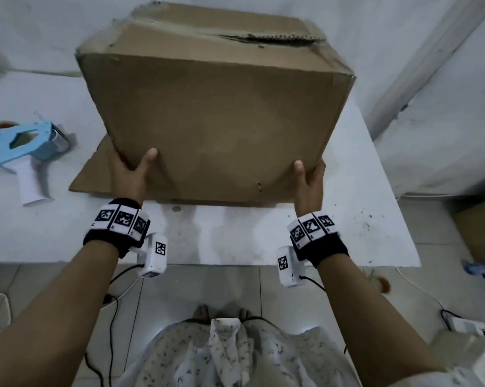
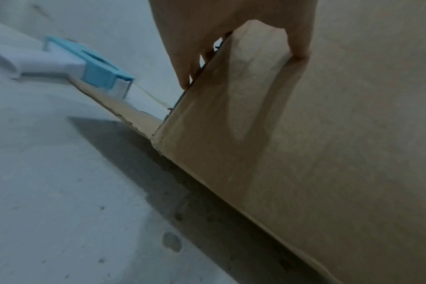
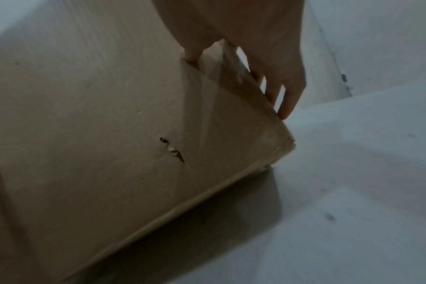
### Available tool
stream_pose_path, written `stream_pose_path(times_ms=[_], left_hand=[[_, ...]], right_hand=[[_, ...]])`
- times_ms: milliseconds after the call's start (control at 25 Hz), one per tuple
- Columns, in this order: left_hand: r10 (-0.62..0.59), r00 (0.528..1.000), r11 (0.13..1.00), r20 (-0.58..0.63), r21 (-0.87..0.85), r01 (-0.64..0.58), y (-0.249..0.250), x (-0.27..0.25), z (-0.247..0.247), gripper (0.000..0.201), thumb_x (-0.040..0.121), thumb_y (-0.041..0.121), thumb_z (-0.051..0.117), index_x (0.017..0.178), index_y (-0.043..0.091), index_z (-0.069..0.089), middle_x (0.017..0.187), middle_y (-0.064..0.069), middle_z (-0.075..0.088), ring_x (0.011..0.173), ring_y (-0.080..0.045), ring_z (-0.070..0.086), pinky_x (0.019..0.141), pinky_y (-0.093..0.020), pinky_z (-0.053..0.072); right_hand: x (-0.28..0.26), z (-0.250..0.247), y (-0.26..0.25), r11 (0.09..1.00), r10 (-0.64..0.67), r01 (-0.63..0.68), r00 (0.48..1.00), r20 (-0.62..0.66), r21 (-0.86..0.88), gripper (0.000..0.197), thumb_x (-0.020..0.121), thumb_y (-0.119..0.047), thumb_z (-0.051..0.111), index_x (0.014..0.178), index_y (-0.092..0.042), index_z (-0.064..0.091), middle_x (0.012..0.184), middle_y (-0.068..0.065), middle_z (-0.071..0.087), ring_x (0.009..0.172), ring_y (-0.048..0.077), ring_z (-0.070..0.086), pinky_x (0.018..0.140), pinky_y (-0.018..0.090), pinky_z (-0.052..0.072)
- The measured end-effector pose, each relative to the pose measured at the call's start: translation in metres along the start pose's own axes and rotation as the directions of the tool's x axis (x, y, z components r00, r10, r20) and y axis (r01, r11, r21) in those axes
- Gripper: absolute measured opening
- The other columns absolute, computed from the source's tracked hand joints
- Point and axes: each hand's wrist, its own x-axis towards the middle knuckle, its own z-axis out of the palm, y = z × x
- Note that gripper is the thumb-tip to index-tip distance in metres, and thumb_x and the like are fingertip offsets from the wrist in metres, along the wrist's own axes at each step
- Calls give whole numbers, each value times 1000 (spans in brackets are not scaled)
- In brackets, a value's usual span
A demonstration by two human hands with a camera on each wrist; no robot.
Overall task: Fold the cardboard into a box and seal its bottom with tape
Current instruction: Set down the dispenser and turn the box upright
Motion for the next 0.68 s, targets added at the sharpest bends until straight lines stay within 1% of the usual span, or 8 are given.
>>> stream_pose_path(times_ms=[80, 160, 280, 360, 440, 560, 600, 680], left_hand=[[59, 998, 998, 4, 2, -59, 10, -1, 2, 82, 78, 21, 70, 143, 14, 19, 148, -2, 32, 132, -12, 35, 111, -25, 30], [89, 996, 996, -16, -8, -89, 16, -4, 2, 83, 76, 19, 72, 143, 14, 22, 147, -3, 32, 134, -15, 34, 112, -27, 29], [146, 981, 989, -128, 31, -143, 30, -8, 2, 82, 70, 32, 75, 139, 17, 33, 142, -1, 41, 130, -14, 41, 111, -32, 34], [144, 972, 986, -188, 115, -124, 45, -8, 2, 80, 67, 42, 73, 136, 21, 37, 139, 1, 46, 127, -16, 45, 109, -34, 37], [131, 986, 979, -107, 173, -111, 55, -2, -2, 79, 71, 43, 71, 139, 25, 33, 142, 2, 43, 129, -18, 43, 110, -36, 35], [91, 984, 957, 156, 260, -130, 54, 3, -18, 87, 78, 40, 67, 145, 30, 12, 149, 0, 33, 132, -25, 39, 110, -39, 34], [74, 979, 933, 191, 334, -135, 52, 2, -20, 89, 78, 41, 66, 145, 30, 9, 149, -3, 33, 131, -28, 41, 108, -40, 35], [56, 981, 892, 187, 433, -133, 49, 0, -18, 90, 79, 45, 64, 145, 25, 7, 146, -9, 39, 126, -33, 45, 103, -41, 38]], right_hand=[[6, -2, -21, 992, -16, 11, 999, -43, -124, 55, 93, -44, 46, 142, -24, 30, 139, 1, 50, 123, 24, 49, 98, 31, 37], [5, -3, -32, 969, 10, -28, 997, -72, -247, 55, 92, -53, 41, 139, -29, 30, 136, 2, 53, 121, 32, 51, 99, 39, 36], [4, -10, -48, 941, 28, -74, 990, -141, -330, 57, 89, -62, 36, 133, -27, 37, 131, 3, 56, 118, 36, 51, 102, 45, 34], [13, -13, -66, 940, 47, -105, 982, -181, -325, 61, 87, -64, 36, 134, -25, 37, 134, 5, 52, 123, 36, 44, 106, 48, 28], [27, -11, -84, 928, 56, -120, 981, -187, -353, 63, 88, -63, 36, 136, -23, 35, 138, 9, 48, 127, 36, 39, 107, 48, 23], [43, -3, -98, 905, 46, -104, 988, -148, -412, 64, 89, -63, 35, 137, -20, 33, 138, 14, 45, 128, 36, 37, 105, 47, 24], [49, -2, -99, 903, 56, -107, 990, -132, -417, 65, 89, -63, 34, 137, -20, 33, 138, 15, 44, 128, 36, 36, 105, 48, 25], [58, -4, -99, 899, 91, -128, 990, -107, -418, 66, 89, -63, 34, 137, -18, 33, 139, 16, 43, 129, 37, 34, 105, 49, 25]])
